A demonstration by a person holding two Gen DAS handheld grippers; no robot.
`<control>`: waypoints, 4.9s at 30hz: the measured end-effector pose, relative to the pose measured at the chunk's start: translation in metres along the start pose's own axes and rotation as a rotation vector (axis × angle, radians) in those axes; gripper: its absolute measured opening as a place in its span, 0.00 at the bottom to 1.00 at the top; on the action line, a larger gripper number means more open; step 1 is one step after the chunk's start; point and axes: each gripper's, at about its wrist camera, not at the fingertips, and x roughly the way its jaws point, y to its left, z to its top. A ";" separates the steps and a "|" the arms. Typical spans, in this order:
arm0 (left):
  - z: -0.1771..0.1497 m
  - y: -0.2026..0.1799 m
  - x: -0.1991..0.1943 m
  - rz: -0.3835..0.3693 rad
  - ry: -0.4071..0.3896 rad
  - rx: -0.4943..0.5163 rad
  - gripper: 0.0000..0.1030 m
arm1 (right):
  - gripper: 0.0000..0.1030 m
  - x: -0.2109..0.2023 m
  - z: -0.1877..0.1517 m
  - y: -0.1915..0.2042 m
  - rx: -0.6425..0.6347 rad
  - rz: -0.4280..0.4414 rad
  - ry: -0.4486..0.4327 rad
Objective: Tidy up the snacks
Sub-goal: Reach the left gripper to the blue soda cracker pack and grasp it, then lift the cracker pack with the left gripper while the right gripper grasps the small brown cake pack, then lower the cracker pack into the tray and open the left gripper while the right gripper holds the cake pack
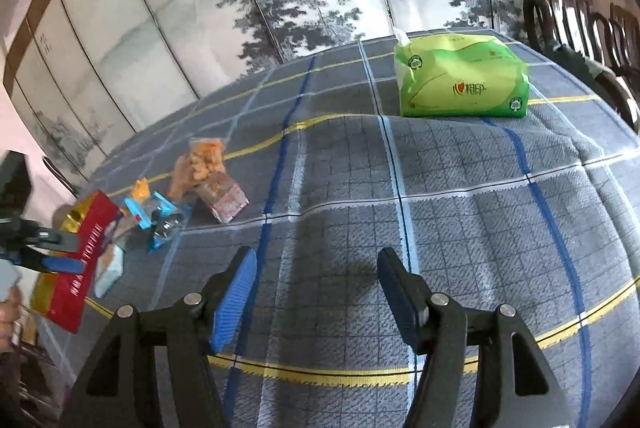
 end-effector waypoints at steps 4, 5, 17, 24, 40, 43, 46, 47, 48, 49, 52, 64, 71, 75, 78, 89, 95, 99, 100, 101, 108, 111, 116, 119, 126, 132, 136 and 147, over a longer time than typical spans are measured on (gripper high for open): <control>0.008 0.003 0.007 0.069 -0.013 -0.019 0.98 | 0.66 -0.002 -0.001 -0.001 0.010 0.033 -0.010; 0.010 0.003 0.009 0.091 -0.017 -0.021 0.98 | 0.66 -0.002 -0.001 -0.001 0.007 0.036 -0.014; 0.001 -0.034 0.020 0.208 -0.004 0.064 0.69 | 0.69 -0.003 0.000 -0.013 0.069 0.062 -0.015; 0.005 -0.031 0.021 0.210 0.002 0.015 0.75 | 0.73 -0.005 -0.001 -0.013 0.066 0.067 -0.026; 0.009 -0.016 0.024 0.202 -0.089 -0.036 0.63 | 0.74 -0.005 0.001 -0.017 0.084 0.073 -0.021; 0.012 -0.012 0.021 0.207 -0.103 -0.006 0.54 | 0.74 -0.005 0.001 -0.017 0.089 0.075 -0.024; 0.005 -0.009 0.018 0.226 -0.117 0.018 0.48 | 0.74 -0.005 0.001 -0.017 0.086 0.072 -0.023; -0.001 -0.009 0.017 0.228 -0.119 0.033 0.47 | 0.74 -0.005 0.000 -0.017 0.085 0.070 -0.023; -0.010 -0.010 0.016 0.223 -0.113 0.049 0.47 | 0.74 -0.005 0.000 -0.017 0.086 0.069 -0.023; -0.023 -0.012 0.021 0.215 -0.107 0.064 0.47 | 0.74 -0.005 0.001 -0.017 0.087 0.068 -0.024; -0.058 -0.018 0.018 0.234 -0.091 0.145 0.47 | 0.74 -0.005 0.000 -0.019 0.096 0.068 -0.022; -0.051 -0.025 0.013 0.315 -0.073 0.216 0.68 | 0.74 -0.003 0.001 -0.019 0.103 0.063 -0.012; -0.063 -0.024 0.016 0.285 -0.116 0.232 0.45 | 0.75 -0.001 0.001 -0.019 0.101 0.063 0.002; -0.093 -0.037 0.004 0.263 -0.161 0.281 0.44 | 0.75 0.000 0.001 -0.020 0.107 0.061 0.009; -0.114 -0.043 -0.018 0.205 -0.201 0.317 0.44 | 0.75 -0.001 0.001 -0.016 0.082 0.097 0.014; -0.117 -0.038 -0.046 0.096 -0.214 0.280 0.45 | 0.75 0.039 0.031 0.063 -0.285 0.151 0.086; -0.116 -0.034 -0.052 0.092 -0.222 0.279 0.45 | 0.74 0.073 0.048 0.091 -0.464 0.136 0.142; -0.115 -0.034 -0.054 0.087 -0.227 0.278 0.45 | 0.67 0.089 0.055 0.100 -0.533 0.114 0.155; -0.115 -0.034 -0.055 0.087 -0.228 0.279 0.45 | 0.60 0.095 0.055 0.102 -0.536 0.115 0.172; -0.116 -0.035 -0.055 0.083 -0.228 0.281 0.45 | 0.37 0.101 0.056 0.102 -0.550 0.106 0.190; -0.118 -0.035 -0.062 0.068 -0.248 0.286 0.45 | 0.28 0.088 0.048 0.088 -0.401 0.060 0.167; -0.120 -0.032 -0.066 0.065 -0.259 0.287 0.45 | 0.28 0.063 0.047 0.063 -0.273 0.030 0.092; -0.123 -0.018 -0.081 0.055 -0.286 0.261 0.45 | 0.28 0.050 0.034 0.027 -0.159 -0.107 0.076; -0.121 0.000 -0.094 0.056 -0.309 0.224 0.45 | 0.28 0.043 0.034 0.024 -0.149 -0.139 0.047; -0.114 0.046 -0.122 0.117 -0.369 0.145 0.45 | 0.28 0.049 0.034 0.024 -0.133 -0.182 0.059; -0.098 0.090 -0.134 0.213 -0.397 0.117 0.45 | 0.28 0.053 0.034 0.028 -0.153 -0.204 0.078; -0.088 0.109 -0.132 0.273 -0.408 0.114 0.45 | 0.28 0.050 0.033 0.027 -0.147 -0.210 0.076; -0.066 0.138 -0.113 0.329 -0.388 0.134 0.45 | 0.28 0.051 0.033 0.029 -0.157 -0.226 0.078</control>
